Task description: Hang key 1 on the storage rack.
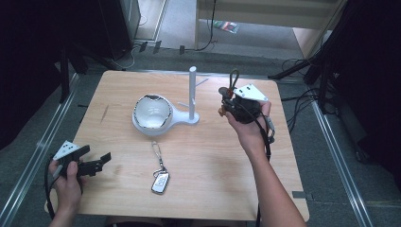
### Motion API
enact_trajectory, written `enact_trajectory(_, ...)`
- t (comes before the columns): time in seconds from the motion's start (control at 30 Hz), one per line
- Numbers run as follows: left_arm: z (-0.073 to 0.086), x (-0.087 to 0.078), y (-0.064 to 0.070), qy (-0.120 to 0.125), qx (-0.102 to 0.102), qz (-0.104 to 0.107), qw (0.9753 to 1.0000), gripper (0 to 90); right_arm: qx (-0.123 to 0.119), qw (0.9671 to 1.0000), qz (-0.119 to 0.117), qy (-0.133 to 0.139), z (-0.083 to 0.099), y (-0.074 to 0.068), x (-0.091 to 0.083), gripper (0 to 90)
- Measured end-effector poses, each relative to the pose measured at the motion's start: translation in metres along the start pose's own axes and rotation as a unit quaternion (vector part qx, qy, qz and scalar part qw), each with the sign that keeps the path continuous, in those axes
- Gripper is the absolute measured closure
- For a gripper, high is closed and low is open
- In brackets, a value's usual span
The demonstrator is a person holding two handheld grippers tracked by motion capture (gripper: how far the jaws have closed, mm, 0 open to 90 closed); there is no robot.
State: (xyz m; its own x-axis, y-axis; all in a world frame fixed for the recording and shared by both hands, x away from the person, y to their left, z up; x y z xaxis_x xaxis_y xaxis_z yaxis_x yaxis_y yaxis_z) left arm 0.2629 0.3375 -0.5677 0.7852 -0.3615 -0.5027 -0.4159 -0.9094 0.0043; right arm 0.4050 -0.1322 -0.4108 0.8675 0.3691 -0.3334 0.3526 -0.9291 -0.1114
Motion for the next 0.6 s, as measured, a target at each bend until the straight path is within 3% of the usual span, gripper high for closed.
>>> enact_trajectory(0.23, 0.0000, -0.0002, 0.0000, 0.000, 0.000, 0.000, 1.0000, 0.9, 0.010, 0.9998, -0.014, -0.011, 0.0018, -0.0031, 0.0052, 59.4)
enact_trajectory(0.6, 0.0000, -0.0001, 0.0000, 0.000, 0.000, 0.000, 1.0000, 0.9, -0.010, 0.9988, -0.043, -0.023, 0.0020, -0.0088, 0.0105, 59.5)
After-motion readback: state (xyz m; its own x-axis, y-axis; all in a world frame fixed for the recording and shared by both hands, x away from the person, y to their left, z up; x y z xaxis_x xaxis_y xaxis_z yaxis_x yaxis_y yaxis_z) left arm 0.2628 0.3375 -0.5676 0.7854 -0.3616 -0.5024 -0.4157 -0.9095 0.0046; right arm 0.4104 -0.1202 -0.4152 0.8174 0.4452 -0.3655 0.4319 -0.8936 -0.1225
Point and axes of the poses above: each handheld gripper's, and its own axes: x roughly forward along the jaws, z roughly out of its underside, y roughly to its right, the point moved 3 cm from there along x, roughly forward along the jaws, and after that the axes turned 15 degrees about x, right-handed, at the moved point
